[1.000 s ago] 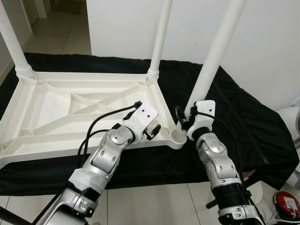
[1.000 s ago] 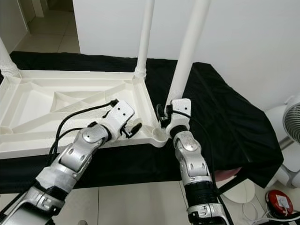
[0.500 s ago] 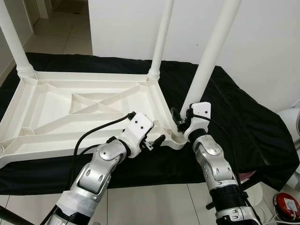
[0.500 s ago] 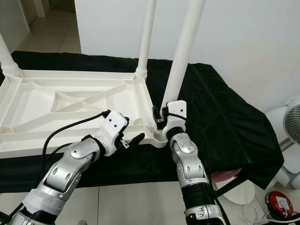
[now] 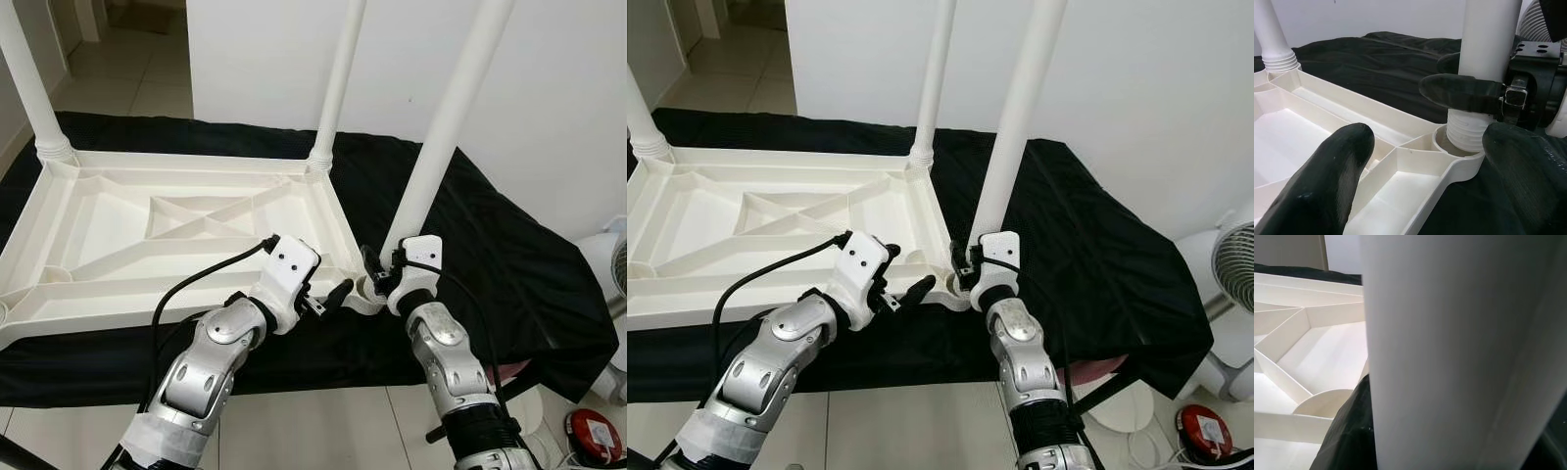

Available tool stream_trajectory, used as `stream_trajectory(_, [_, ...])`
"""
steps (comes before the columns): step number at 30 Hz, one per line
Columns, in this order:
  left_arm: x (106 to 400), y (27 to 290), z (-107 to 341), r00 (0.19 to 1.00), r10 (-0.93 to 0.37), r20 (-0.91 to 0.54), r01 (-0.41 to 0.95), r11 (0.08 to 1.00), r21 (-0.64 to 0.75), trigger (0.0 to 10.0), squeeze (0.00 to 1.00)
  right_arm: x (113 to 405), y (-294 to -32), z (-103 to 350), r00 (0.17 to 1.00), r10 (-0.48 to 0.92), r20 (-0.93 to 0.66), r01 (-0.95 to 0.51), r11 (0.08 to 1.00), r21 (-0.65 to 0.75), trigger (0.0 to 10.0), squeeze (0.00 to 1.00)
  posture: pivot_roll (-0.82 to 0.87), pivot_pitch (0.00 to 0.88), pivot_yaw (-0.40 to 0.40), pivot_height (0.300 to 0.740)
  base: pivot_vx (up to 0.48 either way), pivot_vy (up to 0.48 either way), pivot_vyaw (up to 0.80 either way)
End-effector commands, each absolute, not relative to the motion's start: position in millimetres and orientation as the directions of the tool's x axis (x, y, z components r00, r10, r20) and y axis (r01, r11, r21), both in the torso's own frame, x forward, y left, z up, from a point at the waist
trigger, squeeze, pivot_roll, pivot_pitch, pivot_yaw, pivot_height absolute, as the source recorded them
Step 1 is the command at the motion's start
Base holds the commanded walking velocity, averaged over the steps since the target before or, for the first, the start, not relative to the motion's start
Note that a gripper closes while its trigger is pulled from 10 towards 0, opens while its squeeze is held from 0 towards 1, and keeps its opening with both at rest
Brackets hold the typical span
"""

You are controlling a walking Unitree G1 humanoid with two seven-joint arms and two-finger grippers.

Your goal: Building children table

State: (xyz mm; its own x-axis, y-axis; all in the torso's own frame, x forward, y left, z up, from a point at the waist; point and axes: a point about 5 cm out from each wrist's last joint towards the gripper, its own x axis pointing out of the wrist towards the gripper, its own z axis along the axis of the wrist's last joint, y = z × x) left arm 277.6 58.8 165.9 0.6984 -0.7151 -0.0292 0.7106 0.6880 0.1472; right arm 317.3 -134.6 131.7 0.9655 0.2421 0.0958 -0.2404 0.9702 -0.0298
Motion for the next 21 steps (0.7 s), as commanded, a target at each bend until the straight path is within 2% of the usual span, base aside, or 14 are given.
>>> stream_trajectory(1, [275.6,55.8,169.9,0.7,-0.714,-0.018,0.71,0.692,0.133,10.0,0.0,314.8,-138.5,114.5,0.965,0.261,0.024,-0.259,0.964,-0.06,10.0,0.0,0.03,0.0,-0.135,0.74,0.0,0.0,0.0])
stream_trajectory(7, [272.7,55.8,171.8,0.672,-0.74,-0.015,0.737,0.667,0.11,10.0,0.0,317.1,-137.2,113.3,0.954,0.297,0.035,-0.294,0.952,-0.083,10.0,0.0,0.03,0.0,-0.122,0.74,0.0,0.0,0.0])
stream_trajectory(9, [262.9,58.1,167.0,0.601,-0.797,-0.057,0.798,0.597,0.081,10.0,0.0,319.2,-135.8,111.6,0.936,0.349,0.042,-0.342,0.931,-0.128,10.0,0.0,0.03,0.0,-0.12,0.74,0.0,0.0,0.0])
stream_trajectory(11, [261.3,58.4,166.5,0.59,-0.805,-0.063,0.807,0.584,0.086,10.0,0.0,319.3,-135.3,111.2,0.932,0.359,0.04,-0.351,0.926,-0.137,10.0,0.0,0.03,0.0,-0.12,0.74,0.0,0.0,0.0])
stream_trajectory(16, [261.0,57.8,169.3,0.595,-0.802,-0.061,0.803,0.59,0.082,10.0,0.0,313.4,-128.3,110.6,0.889,0.45,0.078,-0.434,0.886,-0.165,10.0,0.0,0.04,0.0,-0.124,0.74,0.0,0.0,0.0])
stream_trajectory(21, [260.7,57.6,170.4,0.596,-0.801,-0.058,0.802,0.591,0.085,10.0,0.0,311.8,-126.4,109.4,0.875,0.476,0.085,-0.461,0.874,-0.151,10.0,0.0,0.04,0.0,-0.124,0.74,0.0,0.0,0.0])
